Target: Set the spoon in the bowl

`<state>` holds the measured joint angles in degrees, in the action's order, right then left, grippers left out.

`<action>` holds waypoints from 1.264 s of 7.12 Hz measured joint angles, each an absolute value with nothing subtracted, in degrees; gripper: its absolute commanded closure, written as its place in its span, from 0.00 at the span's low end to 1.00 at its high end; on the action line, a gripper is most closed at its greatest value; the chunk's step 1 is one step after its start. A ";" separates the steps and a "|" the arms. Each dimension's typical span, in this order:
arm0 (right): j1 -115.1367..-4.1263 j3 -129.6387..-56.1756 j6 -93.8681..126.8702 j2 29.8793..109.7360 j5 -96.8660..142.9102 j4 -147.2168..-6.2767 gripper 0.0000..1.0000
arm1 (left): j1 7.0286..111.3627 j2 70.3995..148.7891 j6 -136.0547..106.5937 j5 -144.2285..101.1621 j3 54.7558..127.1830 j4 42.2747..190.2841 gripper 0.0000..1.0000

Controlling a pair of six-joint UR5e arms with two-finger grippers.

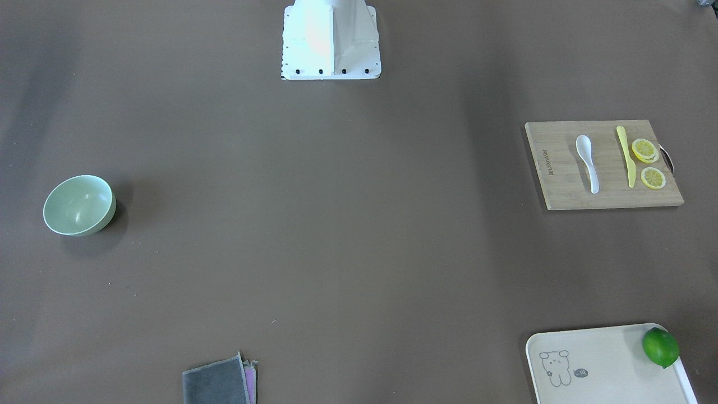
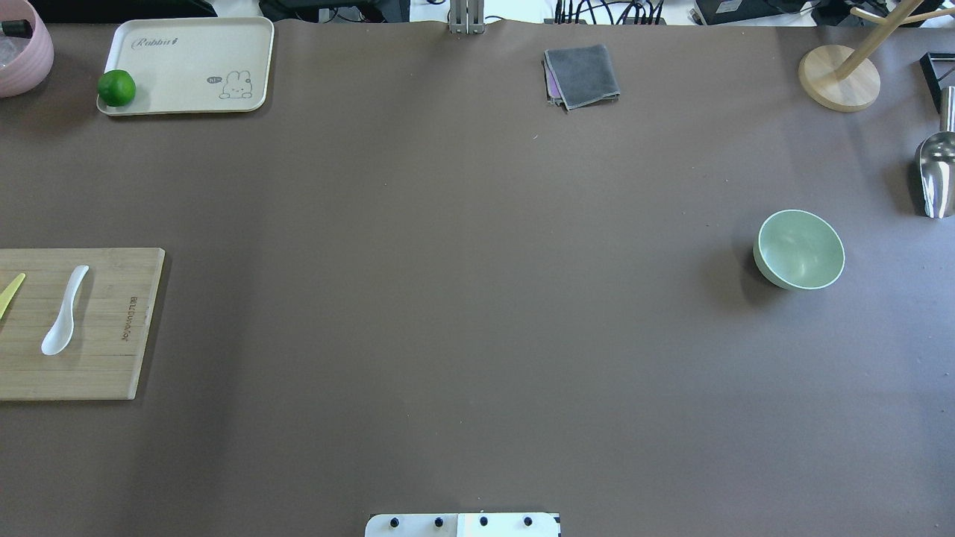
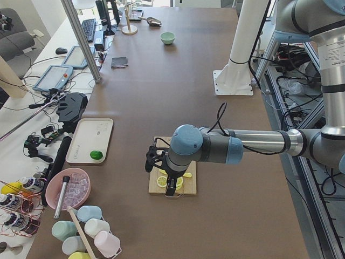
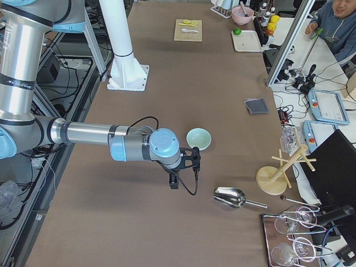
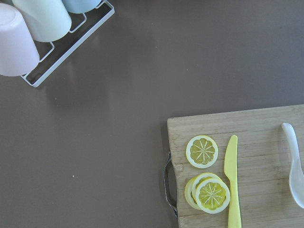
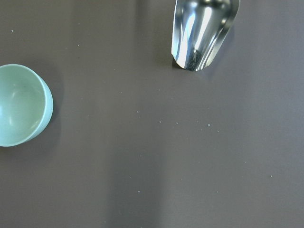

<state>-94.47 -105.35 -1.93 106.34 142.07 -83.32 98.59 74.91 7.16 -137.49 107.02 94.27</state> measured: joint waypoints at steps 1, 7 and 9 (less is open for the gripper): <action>-94.96 -105.56 -1.93 106.14 141.99 -83.32 0.00 | 98.56 75.08 7.13 -137.47 106.98 94.31 0.02; -95.27 -106.76 -3.92 105.96 141.35 -83.06 0.00 | 98.46 74.67 7.24 -137.25 105.49 95.20 0.02; -95.27 -107.18 -4.50 106.10 141.35 -83.04 0.00 | 98.44 74.48 7.13 -137.30 105.26 97.42 0.02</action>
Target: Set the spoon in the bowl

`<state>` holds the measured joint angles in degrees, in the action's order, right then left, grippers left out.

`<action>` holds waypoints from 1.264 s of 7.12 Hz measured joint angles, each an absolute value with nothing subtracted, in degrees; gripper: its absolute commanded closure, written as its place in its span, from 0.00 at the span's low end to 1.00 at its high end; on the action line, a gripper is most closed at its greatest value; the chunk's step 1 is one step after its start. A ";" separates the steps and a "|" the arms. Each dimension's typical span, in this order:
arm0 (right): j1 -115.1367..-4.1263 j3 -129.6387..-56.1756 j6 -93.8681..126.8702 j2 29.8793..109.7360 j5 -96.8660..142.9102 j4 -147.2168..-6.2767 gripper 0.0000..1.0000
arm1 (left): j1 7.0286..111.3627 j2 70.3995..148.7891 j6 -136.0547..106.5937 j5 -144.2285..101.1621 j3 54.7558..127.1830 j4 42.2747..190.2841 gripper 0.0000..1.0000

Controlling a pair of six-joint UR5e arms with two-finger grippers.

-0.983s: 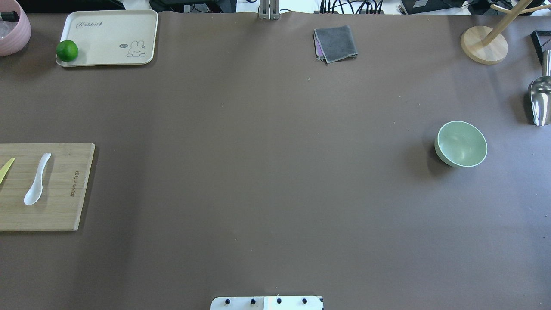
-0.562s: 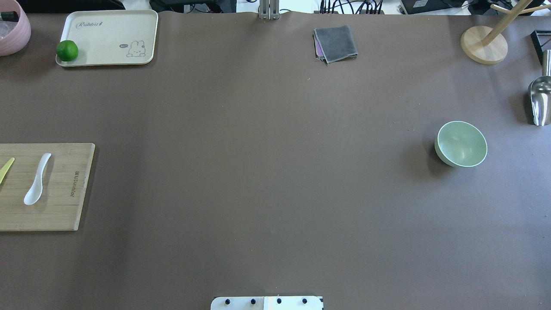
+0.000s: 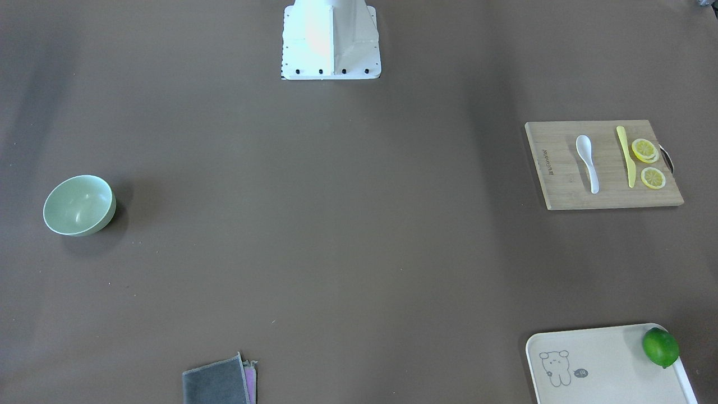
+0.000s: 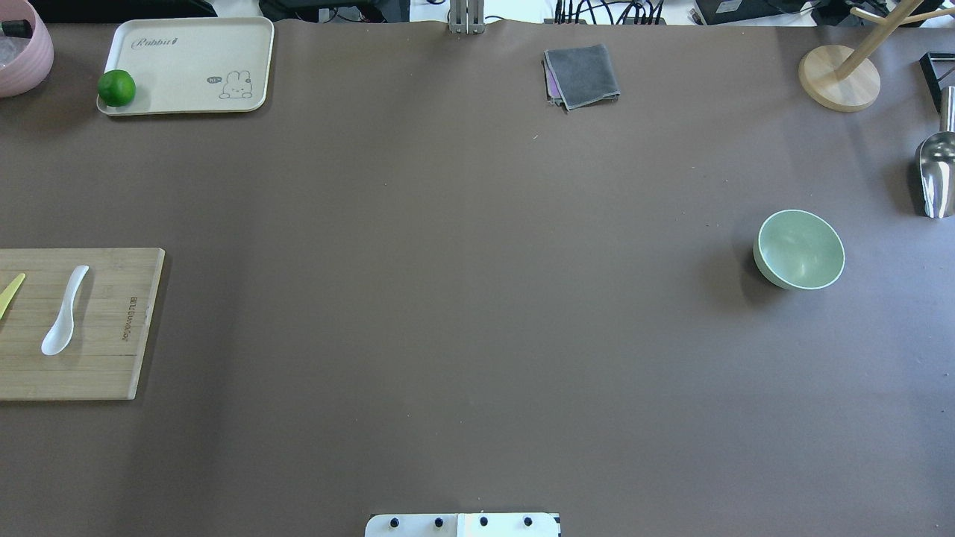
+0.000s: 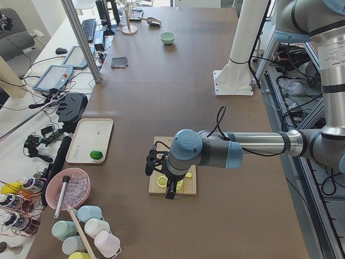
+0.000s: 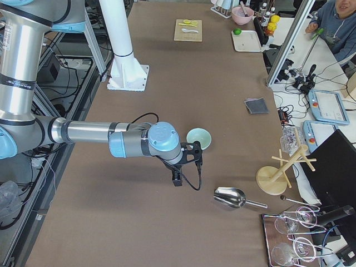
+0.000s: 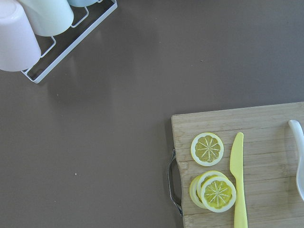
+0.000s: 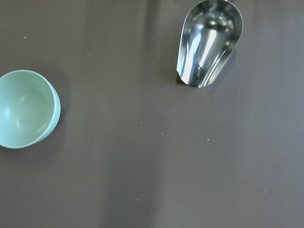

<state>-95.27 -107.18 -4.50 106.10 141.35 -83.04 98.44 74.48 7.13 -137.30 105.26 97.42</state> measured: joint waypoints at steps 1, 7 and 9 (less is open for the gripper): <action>-95.27 -107.19 -4.48 106.12 141.49 -83.02 0.00 | 98.44 74.35 6.99 -137.27 105.14 98.20 0.02; -95.20 -105.29 -4.03 106.65 142.06 -79.79 0.00 | 98.45 74.01 6.92 -137.57 102.90 104.01 0.02; -95.19 -104.52 -3.29 106.66 142.87 -78.17 0.00 | 98.38 72.89 6.73 -140.60 102.60 107.19 0.02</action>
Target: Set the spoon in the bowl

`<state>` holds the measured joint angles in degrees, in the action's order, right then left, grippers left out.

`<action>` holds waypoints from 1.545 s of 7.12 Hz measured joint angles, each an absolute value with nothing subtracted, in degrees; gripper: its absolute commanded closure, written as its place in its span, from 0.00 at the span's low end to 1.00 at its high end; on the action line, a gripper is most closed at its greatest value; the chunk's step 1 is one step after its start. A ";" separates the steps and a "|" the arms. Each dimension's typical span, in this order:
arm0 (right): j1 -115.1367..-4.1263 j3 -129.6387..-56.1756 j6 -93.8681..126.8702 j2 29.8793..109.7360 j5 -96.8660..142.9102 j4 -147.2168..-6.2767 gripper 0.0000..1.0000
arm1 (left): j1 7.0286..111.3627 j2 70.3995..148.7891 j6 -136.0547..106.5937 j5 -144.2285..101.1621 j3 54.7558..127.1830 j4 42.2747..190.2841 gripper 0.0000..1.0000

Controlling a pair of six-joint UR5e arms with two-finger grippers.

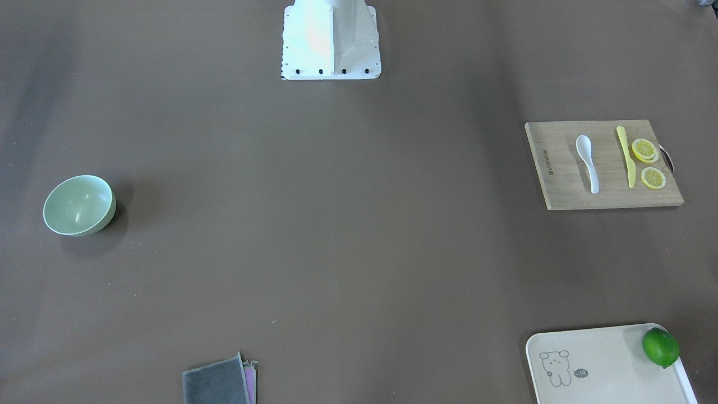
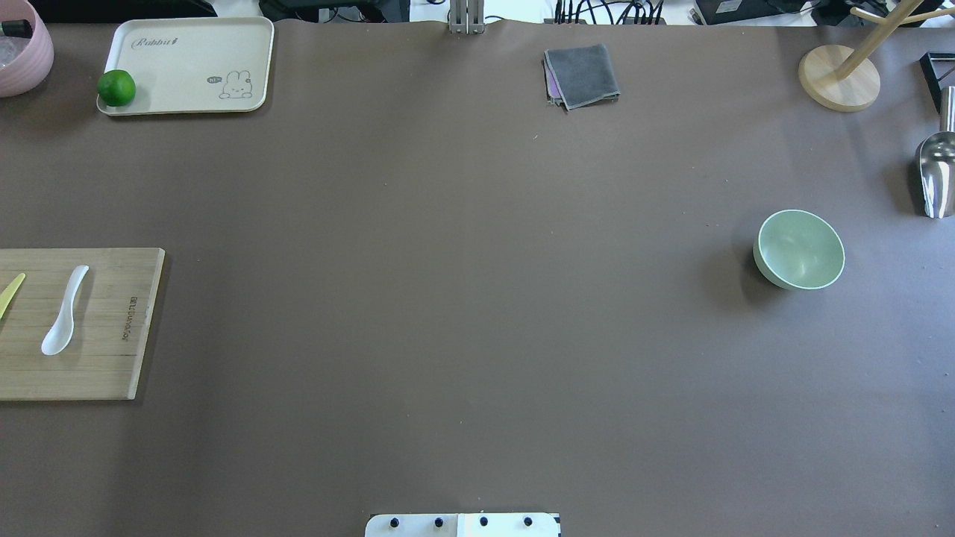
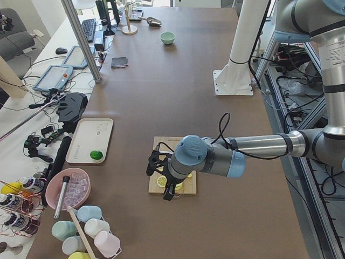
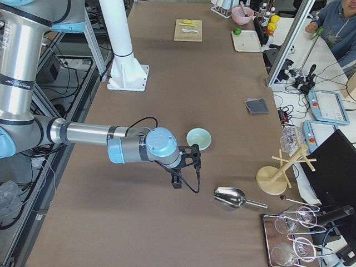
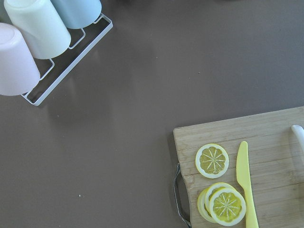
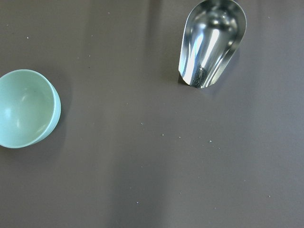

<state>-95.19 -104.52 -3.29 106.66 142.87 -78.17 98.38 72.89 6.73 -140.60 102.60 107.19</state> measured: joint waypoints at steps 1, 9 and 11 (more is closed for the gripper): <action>-95.18 -104.34 -3.21 106.64 143.10 -77.68 0.00 | 98.36 72.62 6.71 -141.51 102.62 107.73 0.02; -78.57 -96.36 12.43 94.12 141.75 -75.02 0.02 | 90.37 75.87 -4.86 -141.96 102.28 107.92 0.02; -71.33 -87.09 18.92 87.91 138.81 -66.35 0.08 | 88.88 76.48 -5.20 -139.44 101.94 109.24 0.02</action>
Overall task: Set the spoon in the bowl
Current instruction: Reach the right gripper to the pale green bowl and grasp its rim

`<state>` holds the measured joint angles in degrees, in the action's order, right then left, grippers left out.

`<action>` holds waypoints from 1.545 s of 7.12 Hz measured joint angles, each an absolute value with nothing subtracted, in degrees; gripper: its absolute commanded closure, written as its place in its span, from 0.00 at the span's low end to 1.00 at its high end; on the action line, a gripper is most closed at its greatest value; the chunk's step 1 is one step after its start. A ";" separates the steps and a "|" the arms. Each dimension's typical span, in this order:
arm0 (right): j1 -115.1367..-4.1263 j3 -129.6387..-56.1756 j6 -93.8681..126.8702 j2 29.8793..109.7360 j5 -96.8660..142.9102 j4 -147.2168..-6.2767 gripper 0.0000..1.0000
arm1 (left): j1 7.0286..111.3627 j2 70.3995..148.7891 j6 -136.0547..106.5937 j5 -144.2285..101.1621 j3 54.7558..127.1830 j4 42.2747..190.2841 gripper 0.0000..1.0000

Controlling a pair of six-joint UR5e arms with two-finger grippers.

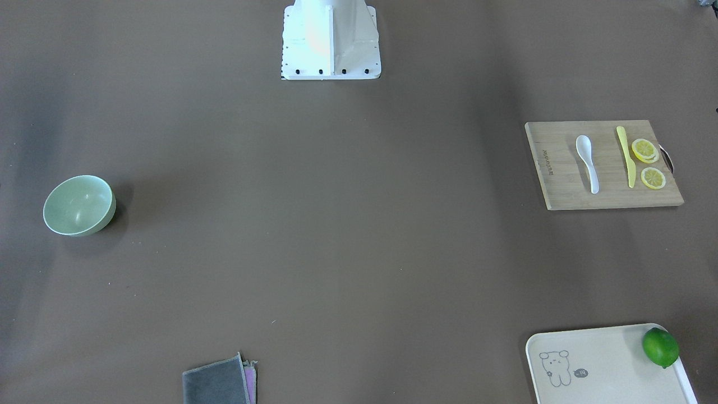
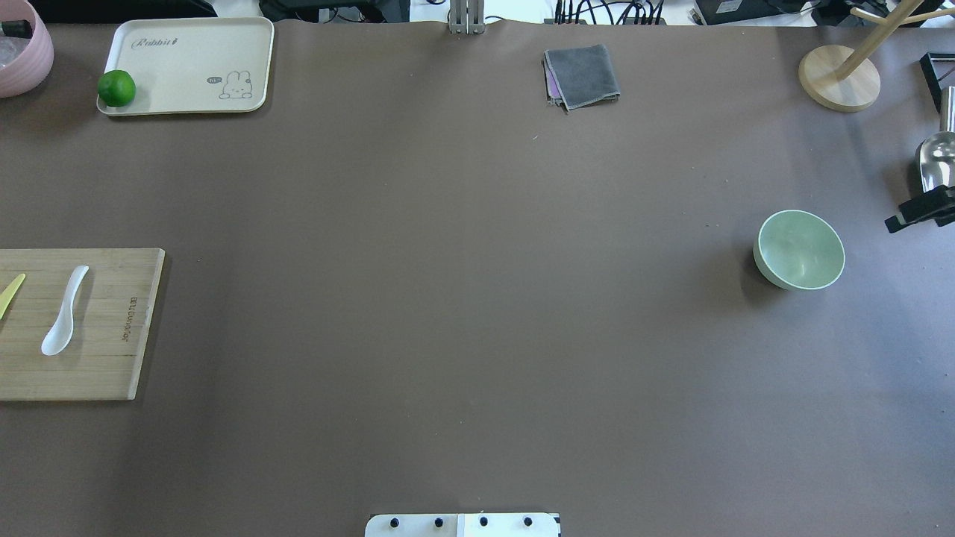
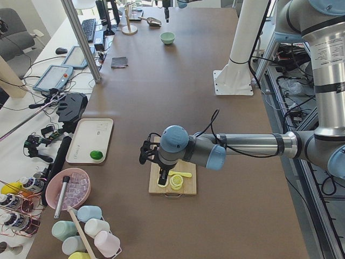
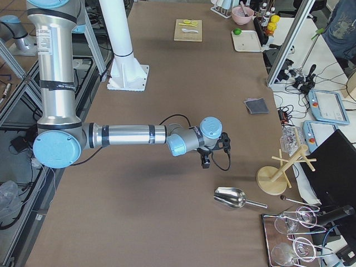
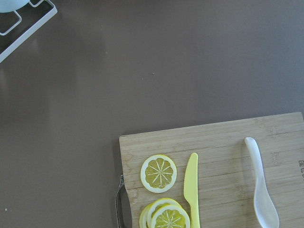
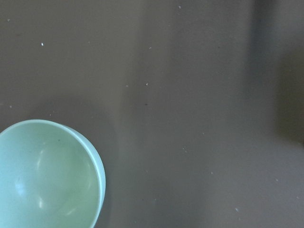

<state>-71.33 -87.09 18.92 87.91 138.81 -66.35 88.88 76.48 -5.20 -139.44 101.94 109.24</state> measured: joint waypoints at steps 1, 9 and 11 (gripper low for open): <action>-68.51 -85.21 23.31 86.61 137.27 -62.86 0.10 | 88.18 76.49 -5.32 -137.83 101.80 110.76 0.02; -64.52 -82.71 29.17 85.25 136.66 -58.06 1.00 | 87.54 78.10 -5.80 -136.75 101.74 111.79 0.02; -64.51 -84.43 31.93 84.73 138.94 -57.71 1.00 | 86.82 78.28 -7.48 -136.83 102.31 111.95 0.02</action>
